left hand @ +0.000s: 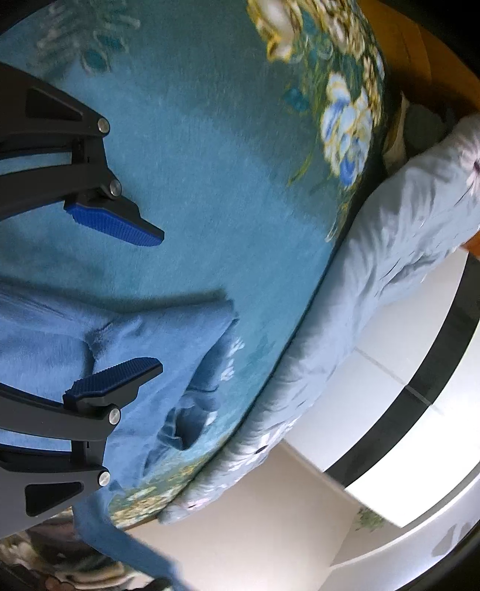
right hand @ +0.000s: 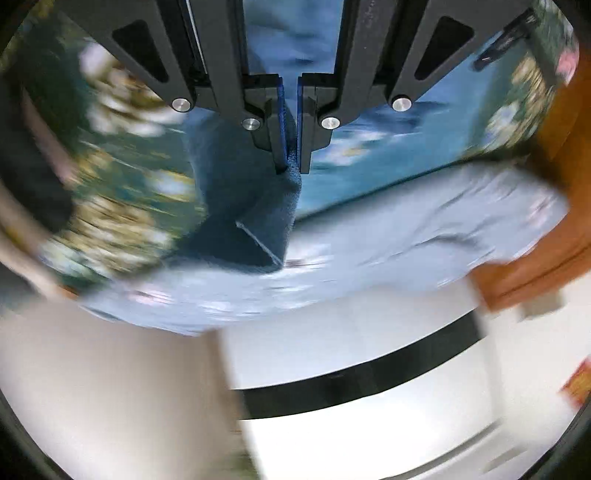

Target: Fold clothes

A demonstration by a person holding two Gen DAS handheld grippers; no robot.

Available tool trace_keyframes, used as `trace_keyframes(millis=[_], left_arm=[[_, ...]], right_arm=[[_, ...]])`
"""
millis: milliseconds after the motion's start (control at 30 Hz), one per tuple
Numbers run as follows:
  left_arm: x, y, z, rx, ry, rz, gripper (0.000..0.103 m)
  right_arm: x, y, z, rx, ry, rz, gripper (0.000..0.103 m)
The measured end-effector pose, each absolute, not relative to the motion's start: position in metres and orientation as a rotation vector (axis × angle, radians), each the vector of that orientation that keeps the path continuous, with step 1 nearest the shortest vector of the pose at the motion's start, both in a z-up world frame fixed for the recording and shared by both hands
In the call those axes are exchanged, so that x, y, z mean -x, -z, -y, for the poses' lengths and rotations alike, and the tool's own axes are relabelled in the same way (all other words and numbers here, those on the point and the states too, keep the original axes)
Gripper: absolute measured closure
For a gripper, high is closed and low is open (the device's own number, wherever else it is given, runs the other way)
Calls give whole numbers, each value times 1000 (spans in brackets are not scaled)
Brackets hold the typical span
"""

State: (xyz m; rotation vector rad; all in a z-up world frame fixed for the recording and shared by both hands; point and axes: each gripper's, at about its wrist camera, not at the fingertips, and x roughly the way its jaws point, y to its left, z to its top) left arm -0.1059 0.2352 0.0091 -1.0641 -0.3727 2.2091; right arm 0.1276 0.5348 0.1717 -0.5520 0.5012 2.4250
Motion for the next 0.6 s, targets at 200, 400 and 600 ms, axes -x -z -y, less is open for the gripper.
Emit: trace_keyframes(millis=[200, 400, 600], left_arm=[[85, -11, -193, 1078, -2230, 397, 36], [78, 4, -167, 1169, -2217, 421, 36], [70, 0, -166, 1172, -2216, 393, 36]], right_arm=[[-17, -141, -466, 783, -2632, -444, 99], [40, -60, -396, 1133, -2689, -404, 98], [51, -19, -367, 1355, -2662, -329, 95]])
